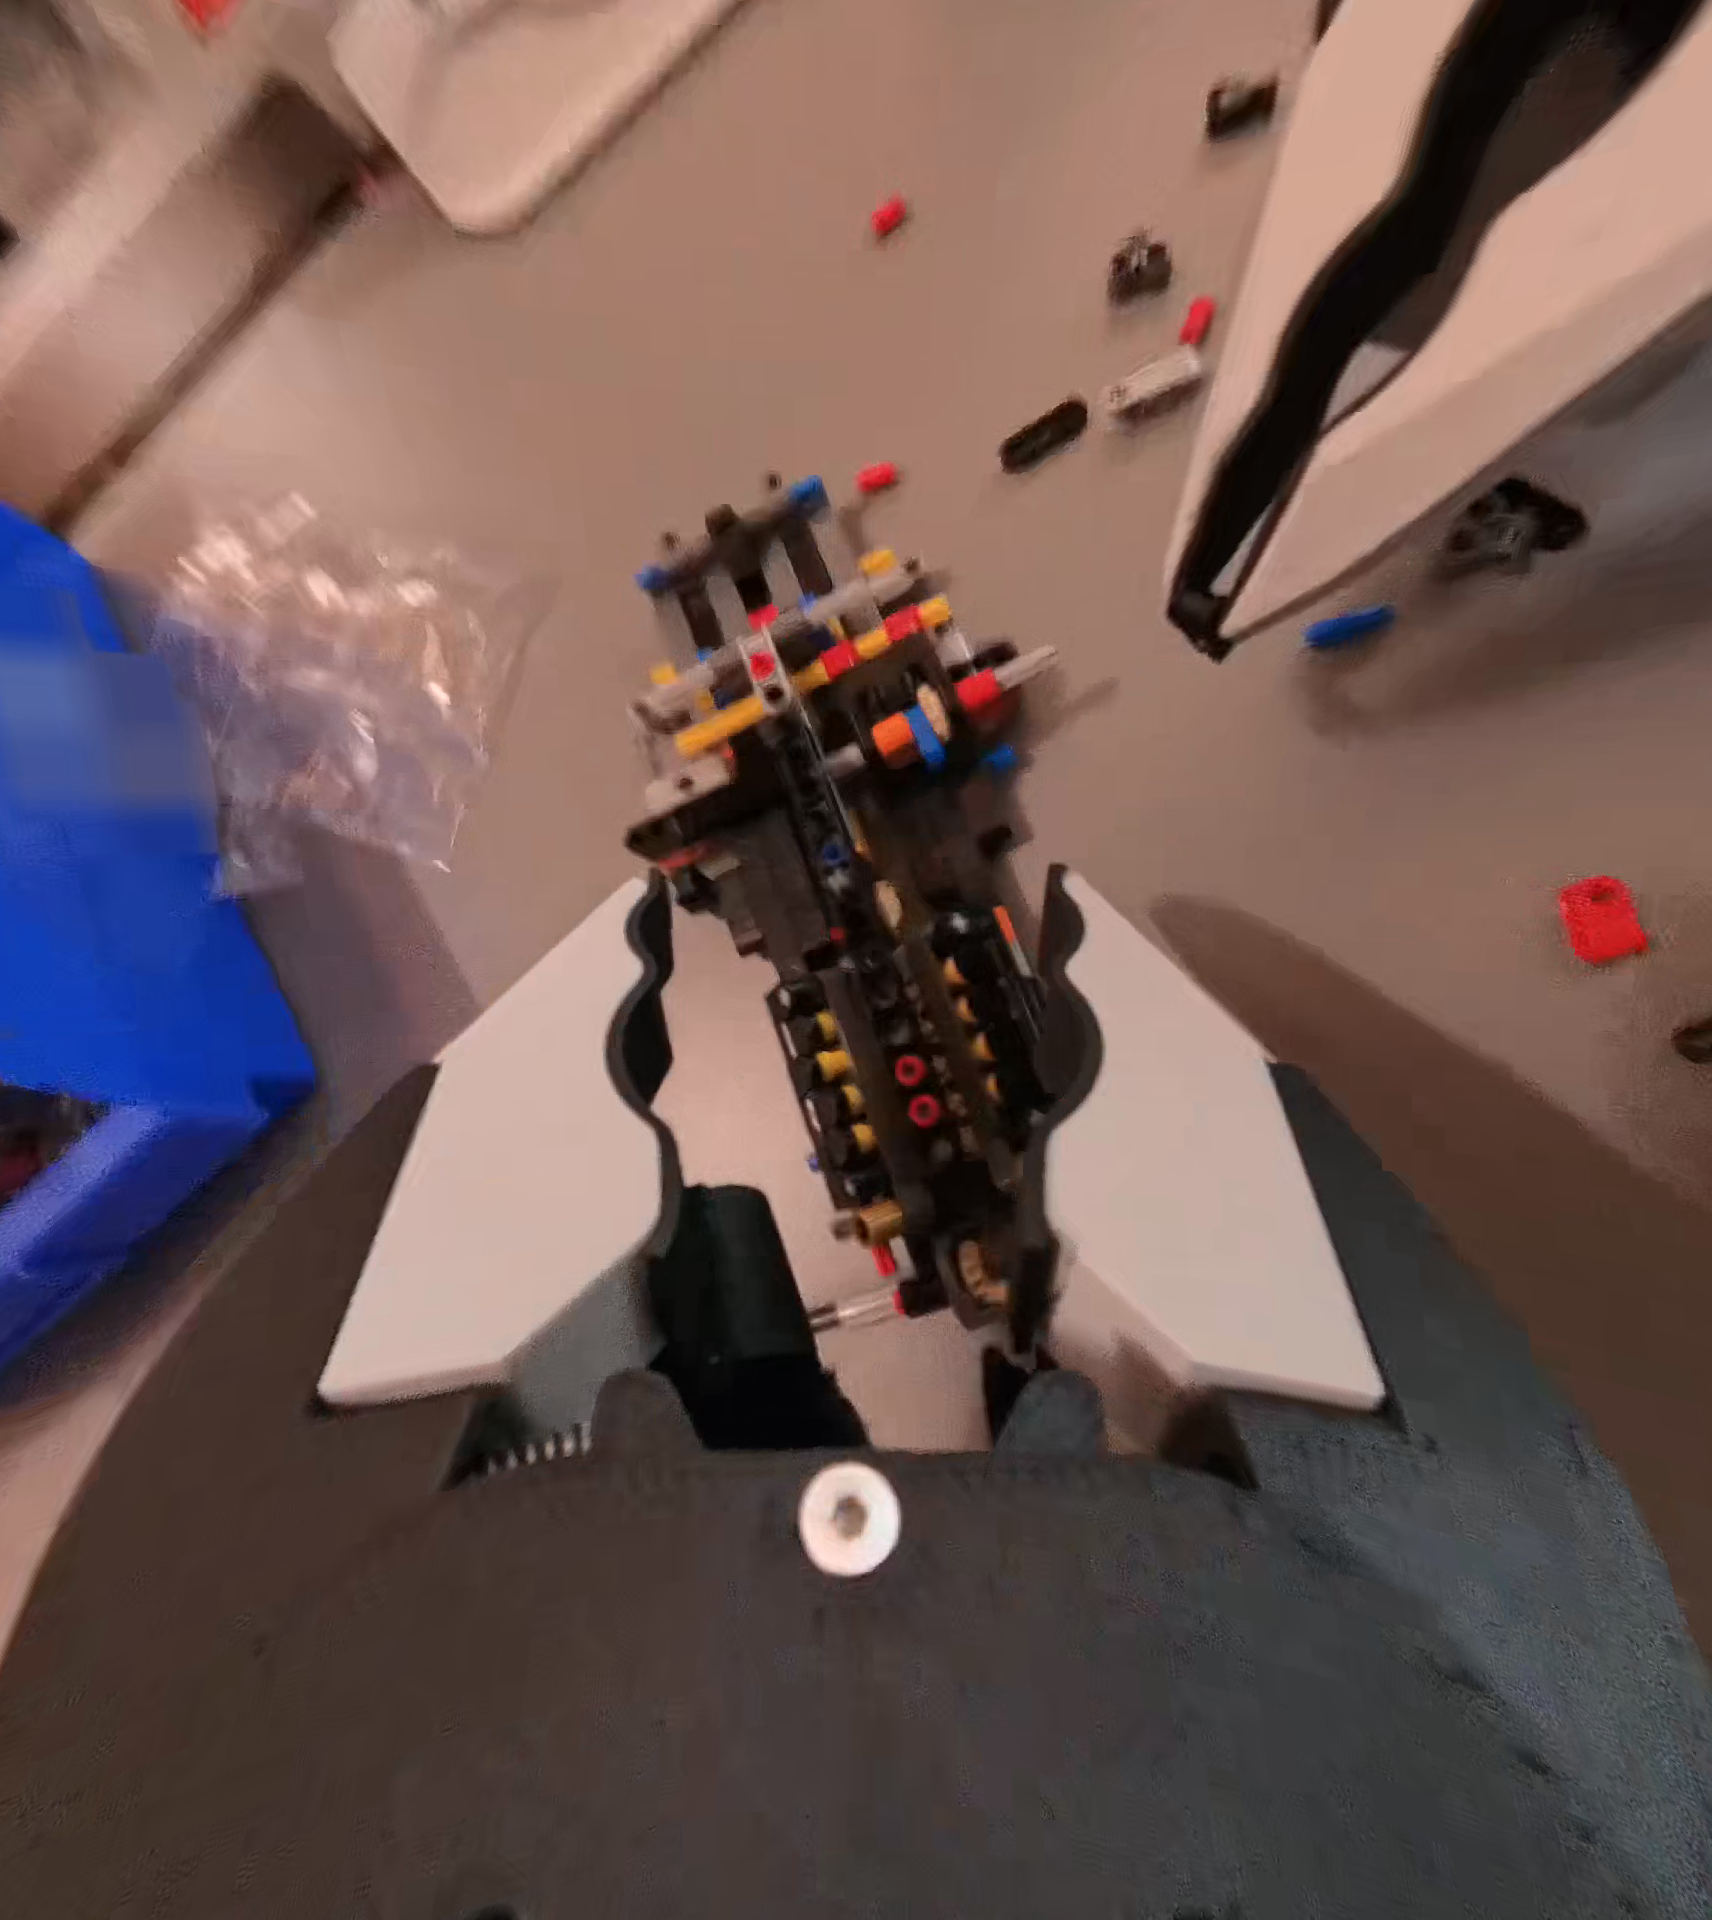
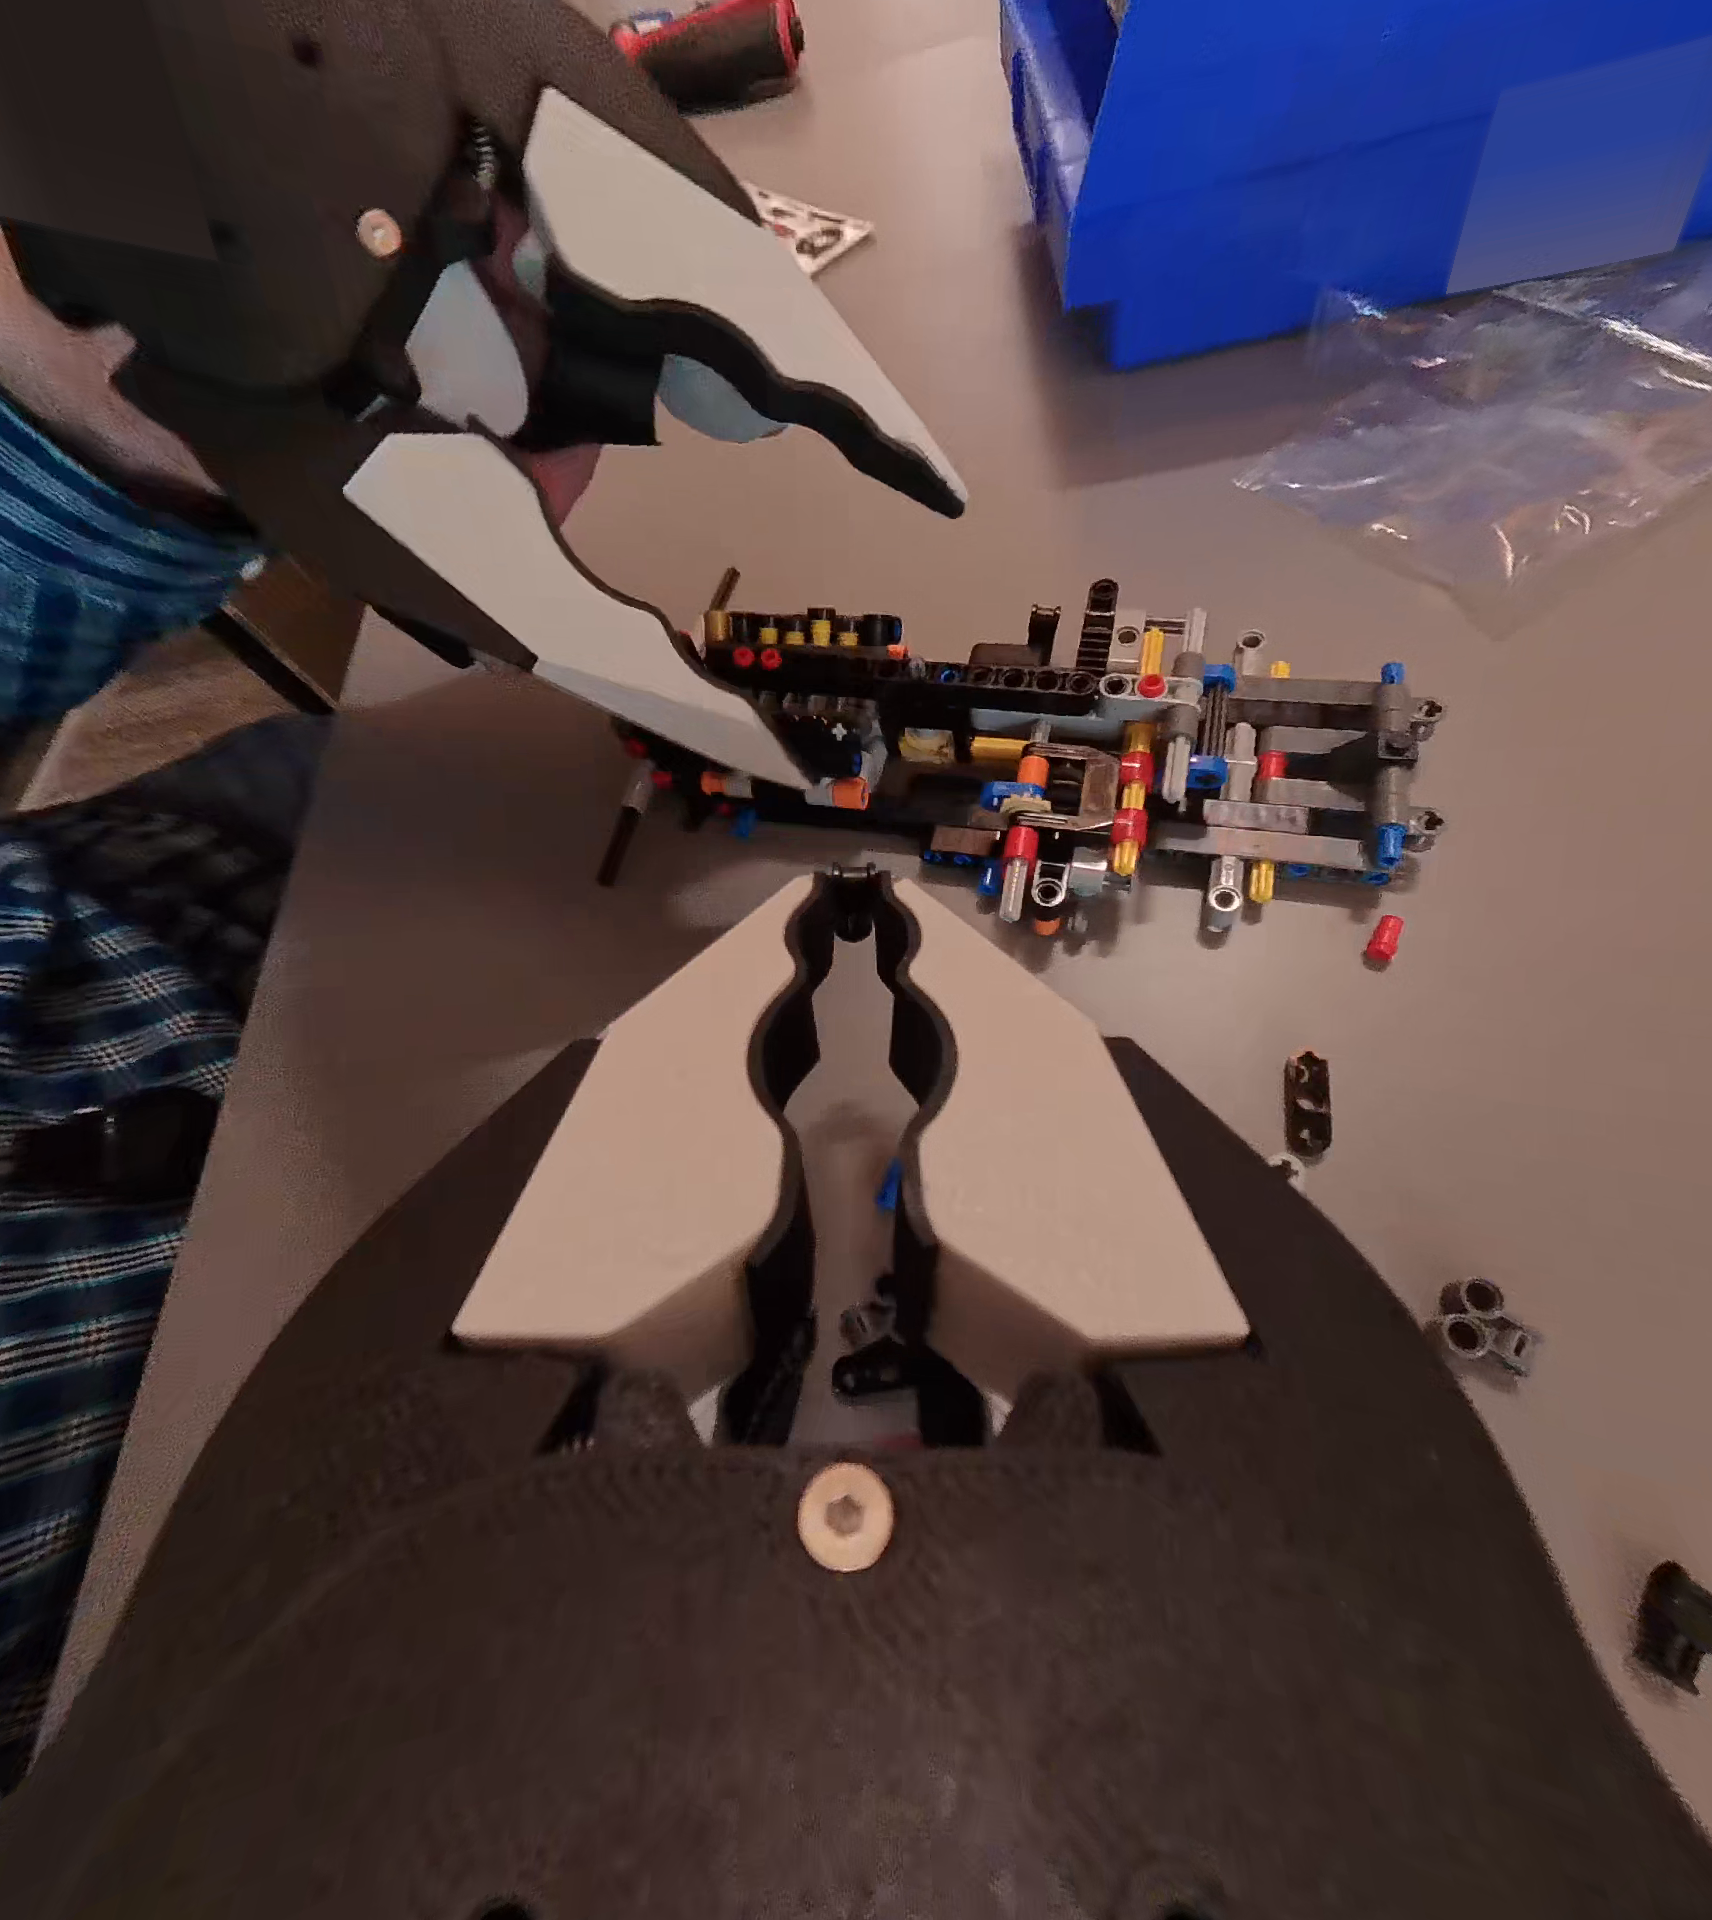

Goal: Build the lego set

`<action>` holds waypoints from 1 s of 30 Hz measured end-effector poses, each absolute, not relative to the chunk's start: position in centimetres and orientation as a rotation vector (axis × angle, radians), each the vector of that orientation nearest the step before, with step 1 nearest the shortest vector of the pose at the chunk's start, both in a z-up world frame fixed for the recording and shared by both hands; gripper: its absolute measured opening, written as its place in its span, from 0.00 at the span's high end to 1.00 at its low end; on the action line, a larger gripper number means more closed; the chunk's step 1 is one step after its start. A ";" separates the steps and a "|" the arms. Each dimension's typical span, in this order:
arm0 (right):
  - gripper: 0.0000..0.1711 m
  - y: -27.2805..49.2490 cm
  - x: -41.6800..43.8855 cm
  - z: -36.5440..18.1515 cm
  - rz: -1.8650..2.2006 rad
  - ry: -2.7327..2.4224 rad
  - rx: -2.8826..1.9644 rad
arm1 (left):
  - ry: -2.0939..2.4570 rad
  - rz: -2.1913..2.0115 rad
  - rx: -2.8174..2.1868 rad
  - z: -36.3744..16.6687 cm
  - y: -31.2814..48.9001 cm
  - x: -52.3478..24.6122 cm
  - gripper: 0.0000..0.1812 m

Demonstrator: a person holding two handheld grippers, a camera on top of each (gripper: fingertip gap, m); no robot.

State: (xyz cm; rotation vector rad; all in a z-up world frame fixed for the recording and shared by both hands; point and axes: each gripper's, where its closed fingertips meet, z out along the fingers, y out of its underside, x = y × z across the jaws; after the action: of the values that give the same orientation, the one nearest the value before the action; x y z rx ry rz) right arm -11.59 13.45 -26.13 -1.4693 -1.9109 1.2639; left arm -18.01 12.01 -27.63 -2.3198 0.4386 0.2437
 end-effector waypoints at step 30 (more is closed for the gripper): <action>0.97 13.9 -12.6 -28.5 0.927 -1.909 -1.368 | 0.136 -0.138 -2.536 -30.9 12.4 -18.4 0.70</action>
State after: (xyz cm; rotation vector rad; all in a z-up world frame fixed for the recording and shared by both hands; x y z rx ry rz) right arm -12.60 13.95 -28.50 -1.3677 -1.9090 0.9274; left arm -18.35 12.38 -30.92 -2.5364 0.1362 -0.1383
